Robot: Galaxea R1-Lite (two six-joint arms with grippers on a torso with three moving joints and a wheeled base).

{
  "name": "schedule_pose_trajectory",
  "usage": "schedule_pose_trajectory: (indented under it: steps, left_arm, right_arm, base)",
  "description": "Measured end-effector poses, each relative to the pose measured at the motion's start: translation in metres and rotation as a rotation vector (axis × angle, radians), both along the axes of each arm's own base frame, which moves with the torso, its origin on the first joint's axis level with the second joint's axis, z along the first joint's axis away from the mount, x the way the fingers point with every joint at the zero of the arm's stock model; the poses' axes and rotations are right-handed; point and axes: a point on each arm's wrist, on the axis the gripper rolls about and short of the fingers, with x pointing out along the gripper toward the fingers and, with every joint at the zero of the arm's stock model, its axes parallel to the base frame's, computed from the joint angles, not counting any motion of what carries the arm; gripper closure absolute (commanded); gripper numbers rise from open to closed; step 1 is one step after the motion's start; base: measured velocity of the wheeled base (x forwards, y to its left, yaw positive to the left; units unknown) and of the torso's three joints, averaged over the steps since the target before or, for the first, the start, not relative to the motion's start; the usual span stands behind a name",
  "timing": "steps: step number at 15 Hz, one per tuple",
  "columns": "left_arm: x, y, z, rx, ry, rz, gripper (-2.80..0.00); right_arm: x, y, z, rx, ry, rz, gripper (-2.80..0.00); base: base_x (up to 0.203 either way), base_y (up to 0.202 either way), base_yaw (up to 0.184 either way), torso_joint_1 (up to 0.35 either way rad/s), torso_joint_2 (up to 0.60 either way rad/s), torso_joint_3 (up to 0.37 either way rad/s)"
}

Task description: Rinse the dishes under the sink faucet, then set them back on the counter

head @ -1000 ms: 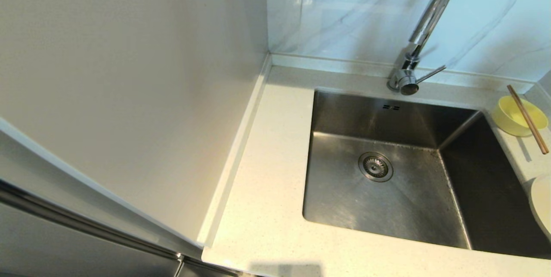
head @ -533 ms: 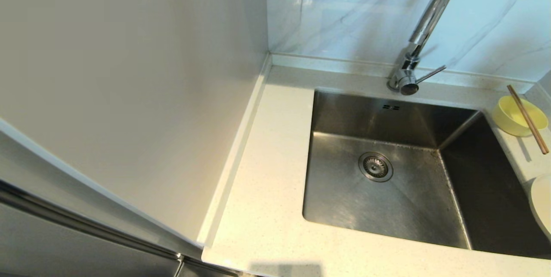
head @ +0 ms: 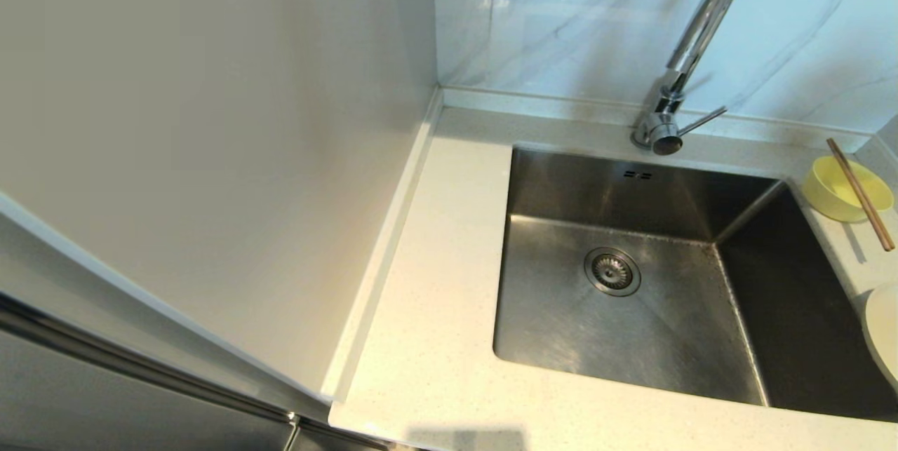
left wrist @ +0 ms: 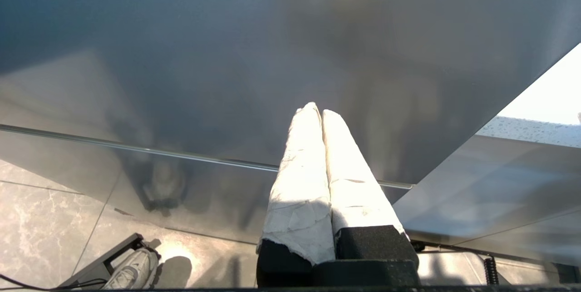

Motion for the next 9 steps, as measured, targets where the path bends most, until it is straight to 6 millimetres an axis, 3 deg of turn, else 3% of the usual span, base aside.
schedule_pose_trajectory:
  steps: [9]
  left_arm:
    - [0.0, 0.0, 0.0, 0.0, 0.0, 0.0, 0.0]
  right_arm:
    - [0.0001, 0.0, 0.0, 0.001, 0.001, 0.0, 0.0]
  base:
    - [0.0, 0.0, 0.0, 0.0, 0.0, 0.0]
